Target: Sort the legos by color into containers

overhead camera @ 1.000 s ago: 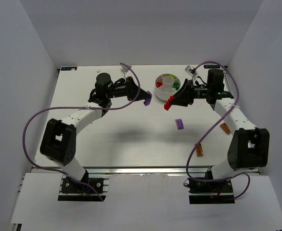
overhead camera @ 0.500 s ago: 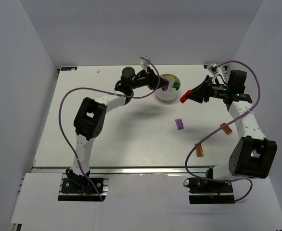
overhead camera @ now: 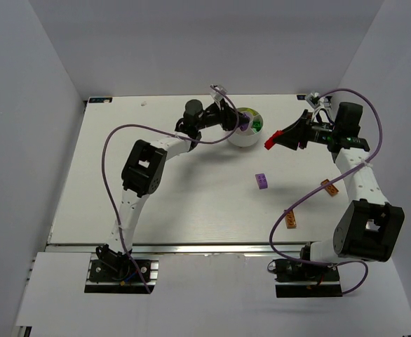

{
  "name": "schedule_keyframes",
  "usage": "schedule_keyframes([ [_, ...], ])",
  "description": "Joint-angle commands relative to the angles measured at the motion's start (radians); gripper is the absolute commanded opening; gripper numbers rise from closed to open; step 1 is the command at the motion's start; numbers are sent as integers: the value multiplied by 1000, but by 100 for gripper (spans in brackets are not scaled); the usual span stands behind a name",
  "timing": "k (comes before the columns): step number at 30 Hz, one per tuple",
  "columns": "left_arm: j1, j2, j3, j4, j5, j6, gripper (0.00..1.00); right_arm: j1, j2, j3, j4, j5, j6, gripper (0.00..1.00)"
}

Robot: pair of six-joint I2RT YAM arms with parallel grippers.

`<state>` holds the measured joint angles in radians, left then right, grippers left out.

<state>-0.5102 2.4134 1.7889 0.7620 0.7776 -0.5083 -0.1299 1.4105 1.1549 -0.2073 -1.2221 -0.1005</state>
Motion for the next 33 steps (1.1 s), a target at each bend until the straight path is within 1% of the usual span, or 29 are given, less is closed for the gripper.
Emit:
schedule_keyframes([
  [1,-5,4,72,-51,2,88,0,-5,-25,-18,57,-17,38,0],
  [3,-5,15,95,-81,-3,123,0,-5,-34,-29,86,-19,57,0],
  [4,-5,27,104,-119,-6,135,0,-4,-38,-29,85,-19,59,0],
  [7,-5,41,122,-162,-18,169,0,-5,-39,-27,85,-17,58,0],
  [18,-5,73,142,-199,-47,191,0,-4,-30,-15,88,-20,67,0],
  [22,-5,69,139,-207,-58,195,17,-5,-28,-17,86,-22,67,0],
  [23,-5,66,133,-208,-61,197,28,-5,-28,-20,86,-24,67,0],
  [25,-5,46,112,-202,-70,208,35,-5,-28,-23,86,-24,67,0],
  [27,-5,32,84,-205,-77,226,47,-5,-27,-23,88,-22,67,0],
  [29,-5,24,81,-216,-75,234,53,-5,-27,-24,88,-24,67,0],
  [30,-5,21,81,-225,-74,240,78,-4,-27,-23,88,-22,67,0],
  [31,-5,18,79,-225,-71,240,98,-5,-25,-23,88,-22,67,0],
  [33,-5,13,70,-217,-75,240,98,-5,-24,-23,86,-24,67,0],
])
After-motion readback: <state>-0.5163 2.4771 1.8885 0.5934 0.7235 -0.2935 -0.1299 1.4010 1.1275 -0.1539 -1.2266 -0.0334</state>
